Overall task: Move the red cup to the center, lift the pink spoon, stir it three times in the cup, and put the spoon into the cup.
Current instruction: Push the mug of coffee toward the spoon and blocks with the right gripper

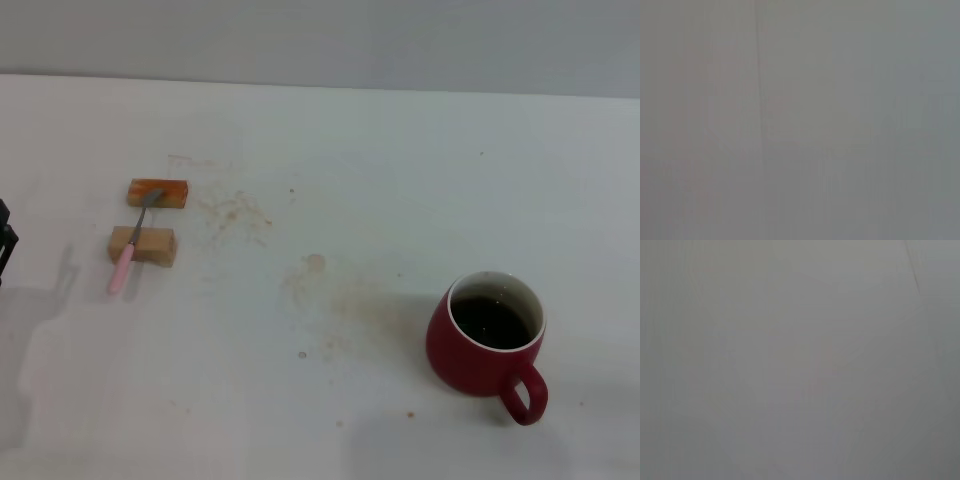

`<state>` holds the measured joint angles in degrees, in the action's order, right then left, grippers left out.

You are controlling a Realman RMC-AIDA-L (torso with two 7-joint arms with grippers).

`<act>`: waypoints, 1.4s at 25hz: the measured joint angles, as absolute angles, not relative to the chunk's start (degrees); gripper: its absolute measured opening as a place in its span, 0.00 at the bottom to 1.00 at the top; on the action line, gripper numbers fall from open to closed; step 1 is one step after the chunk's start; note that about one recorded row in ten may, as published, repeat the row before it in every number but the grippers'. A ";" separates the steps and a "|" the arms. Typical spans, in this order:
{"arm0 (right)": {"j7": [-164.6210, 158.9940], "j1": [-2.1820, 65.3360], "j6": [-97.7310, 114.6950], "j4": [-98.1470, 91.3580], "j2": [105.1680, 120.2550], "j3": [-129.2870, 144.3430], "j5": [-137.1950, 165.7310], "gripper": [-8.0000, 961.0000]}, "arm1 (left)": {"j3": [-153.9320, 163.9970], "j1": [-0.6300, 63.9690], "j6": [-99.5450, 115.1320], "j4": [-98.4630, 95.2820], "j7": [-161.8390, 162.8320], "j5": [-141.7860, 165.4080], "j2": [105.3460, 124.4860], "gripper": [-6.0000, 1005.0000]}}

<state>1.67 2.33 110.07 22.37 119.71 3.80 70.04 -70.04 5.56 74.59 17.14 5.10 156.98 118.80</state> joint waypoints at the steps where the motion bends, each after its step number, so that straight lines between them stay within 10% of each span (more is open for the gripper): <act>1: 1.67 2.20 109.98 22.57 119.71 3.92 70.04 0.01 | -69.96 5.65 74.59 17.10 5.10 156.98 118.80 0.80; 35: 7.83 7.40 91.97 34.98 119.80 16.71 73.07 0.01 | -69.96 7.65 73.82 16.35 4.84 156.89 118.74 0.80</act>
